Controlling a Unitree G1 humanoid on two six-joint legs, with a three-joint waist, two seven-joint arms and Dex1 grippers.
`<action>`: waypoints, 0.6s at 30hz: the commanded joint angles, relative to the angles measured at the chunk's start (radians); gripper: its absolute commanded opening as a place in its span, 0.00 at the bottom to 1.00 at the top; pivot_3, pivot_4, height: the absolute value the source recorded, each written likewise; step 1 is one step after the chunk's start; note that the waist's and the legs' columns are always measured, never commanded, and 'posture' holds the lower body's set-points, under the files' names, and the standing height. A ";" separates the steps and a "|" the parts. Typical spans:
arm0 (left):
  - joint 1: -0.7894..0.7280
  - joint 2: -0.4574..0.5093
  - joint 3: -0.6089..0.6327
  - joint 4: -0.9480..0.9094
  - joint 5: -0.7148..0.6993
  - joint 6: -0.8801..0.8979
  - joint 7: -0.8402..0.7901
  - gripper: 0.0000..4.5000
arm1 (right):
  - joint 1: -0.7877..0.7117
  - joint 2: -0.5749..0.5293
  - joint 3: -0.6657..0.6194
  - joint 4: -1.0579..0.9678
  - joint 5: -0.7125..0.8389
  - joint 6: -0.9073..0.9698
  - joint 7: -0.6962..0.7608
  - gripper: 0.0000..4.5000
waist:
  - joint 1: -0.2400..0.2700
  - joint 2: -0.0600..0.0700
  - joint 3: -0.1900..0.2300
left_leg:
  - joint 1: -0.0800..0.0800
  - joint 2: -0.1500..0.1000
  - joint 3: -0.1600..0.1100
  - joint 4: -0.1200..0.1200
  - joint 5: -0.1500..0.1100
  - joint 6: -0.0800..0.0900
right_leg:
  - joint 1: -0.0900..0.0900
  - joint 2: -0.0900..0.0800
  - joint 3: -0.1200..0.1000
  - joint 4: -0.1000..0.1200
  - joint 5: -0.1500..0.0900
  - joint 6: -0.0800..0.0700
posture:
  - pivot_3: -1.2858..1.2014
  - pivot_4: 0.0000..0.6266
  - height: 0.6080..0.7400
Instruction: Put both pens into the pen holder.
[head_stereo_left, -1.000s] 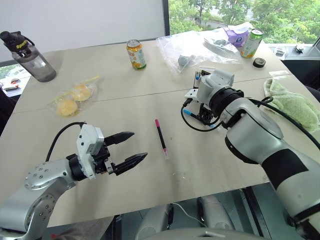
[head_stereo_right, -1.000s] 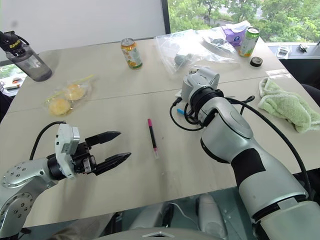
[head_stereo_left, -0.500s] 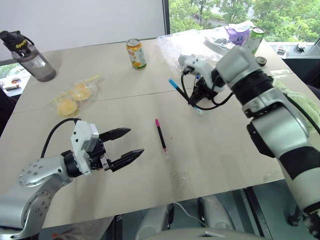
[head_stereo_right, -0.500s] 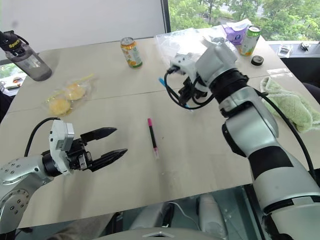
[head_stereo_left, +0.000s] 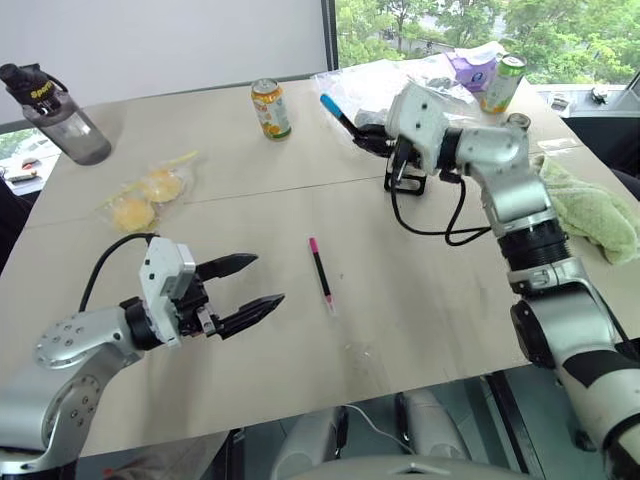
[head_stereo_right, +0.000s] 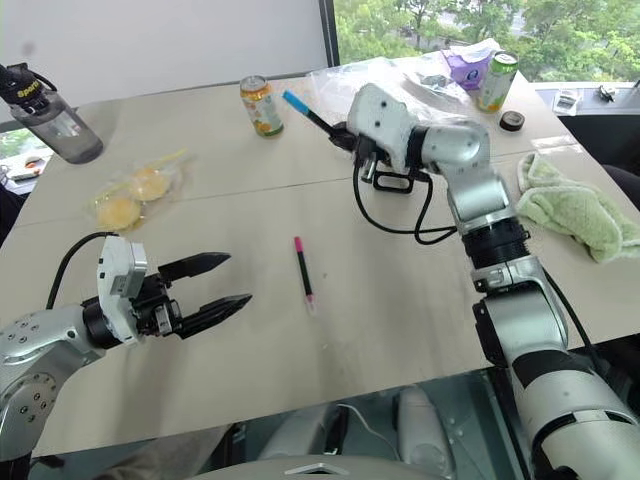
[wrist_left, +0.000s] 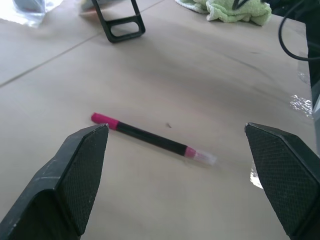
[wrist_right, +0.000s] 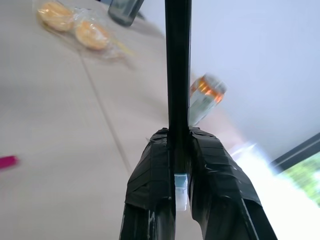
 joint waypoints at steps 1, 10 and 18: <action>-0.022 0.013 0.007 0.004 0.001 -0.015 -0.014 1.00 | -0.044 -0.009 -0.013 0.115 -0.045 -0.185 -0.140 0.01 | -0.004 0.000 0.000 | 0.000 0.000 0.000 0.000 0.000 0.000 | 0.000 0.000 0.000 0.000 0.000 0.000 | 0.52 0.24 0.99; -0.017 0.004 0.006 -0.004 0.011 -0.015 -0.013 1.00 | -0.101 0.104 -0.154 0.327 0.117 -0.213 -0.292 0.01 | -0.031 0.000 0.000 | 0.000 0.002 0.000 0.000 0.001 -0.001 | 0.000 0.002 0.001 0.000 0.001 -0.002 | 0.52 0.24 0.99; -0.055 0.020 -0.003 0.028 0.021 -0.014 -0.029 1.00 | -0.081 0.154 -0.255 0.332 0.241 -0.178 -0.334 0.01 | -0.034 0.000 0.000 | 0.001 0.002 0.000 0.000 0.001 -0.001 | 0.000 0.002 0.000 0.000 0.001 -0.002 | 0.52 0.24 0.99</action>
